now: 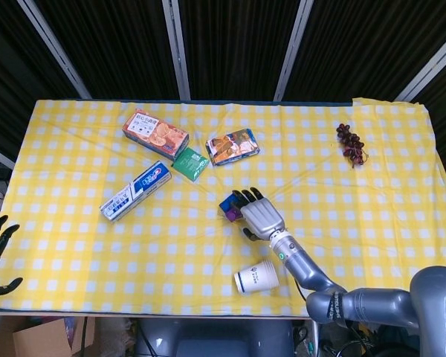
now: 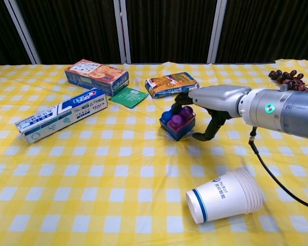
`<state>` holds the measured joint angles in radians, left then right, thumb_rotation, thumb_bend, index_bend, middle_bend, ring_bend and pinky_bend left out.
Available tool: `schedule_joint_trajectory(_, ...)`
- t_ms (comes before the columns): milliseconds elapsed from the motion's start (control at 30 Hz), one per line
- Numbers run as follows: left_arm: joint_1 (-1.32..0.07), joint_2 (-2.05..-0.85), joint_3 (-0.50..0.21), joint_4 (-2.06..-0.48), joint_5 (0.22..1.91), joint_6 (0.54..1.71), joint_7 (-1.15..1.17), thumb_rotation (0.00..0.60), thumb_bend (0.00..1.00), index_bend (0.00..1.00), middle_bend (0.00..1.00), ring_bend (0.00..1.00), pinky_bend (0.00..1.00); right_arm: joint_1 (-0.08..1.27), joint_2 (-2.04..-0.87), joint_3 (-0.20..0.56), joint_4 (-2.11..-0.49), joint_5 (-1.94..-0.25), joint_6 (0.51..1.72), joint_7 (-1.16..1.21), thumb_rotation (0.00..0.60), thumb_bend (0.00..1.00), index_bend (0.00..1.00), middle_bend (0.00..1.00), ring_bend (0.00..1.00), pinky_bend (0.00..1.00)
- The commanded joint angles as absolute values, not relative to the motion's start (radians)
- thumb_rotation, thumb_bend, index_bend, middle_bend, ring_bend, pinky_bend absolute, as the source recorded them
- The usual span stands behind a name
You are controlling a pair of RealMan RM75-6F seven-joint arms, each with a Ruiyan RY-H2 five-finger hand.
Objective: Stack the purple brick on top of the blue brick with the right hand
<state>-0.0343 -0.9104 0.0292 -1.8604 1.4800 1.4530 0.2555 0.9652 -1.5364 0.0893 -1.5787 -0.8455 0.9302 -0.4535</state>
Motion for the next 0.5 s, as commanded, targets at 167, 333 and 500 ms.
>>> schedule_joint_trajectory(167,-0.035,-0.910,0.028,-1.859,1.477,1.451,0.256,0.600,0.00,0.12,0.00,0.00,0.04,0.934,-1.533,0.113,-1.570,-0.895,0.947,-0.407,0.600,0.46,0.05,0.00,0.00,0.00)
schedule_joint_trajectory(333,-0.035,-0.910,0.028,-1.859,1.475,1.451,0.255,0.600,0.00,0.12,0.00,0.00,0.04,0.911,-1.503,0.126,-1.590,-0.925,0.955,-0.374,0.600,0.46,0.05,0.00,0.00,0.00)
schedule_joint_trajectory(500,-0.034,-0.910,0.028,-1.861,1.475,1.452,0.256,0.600,0.00,0.12,0.00,0.00,0.04,0.893,-1.475,0.117,-1.618,-0.930,0.959,-0.383,0.600,0.46,0.14,0.00,0.00,0.00)
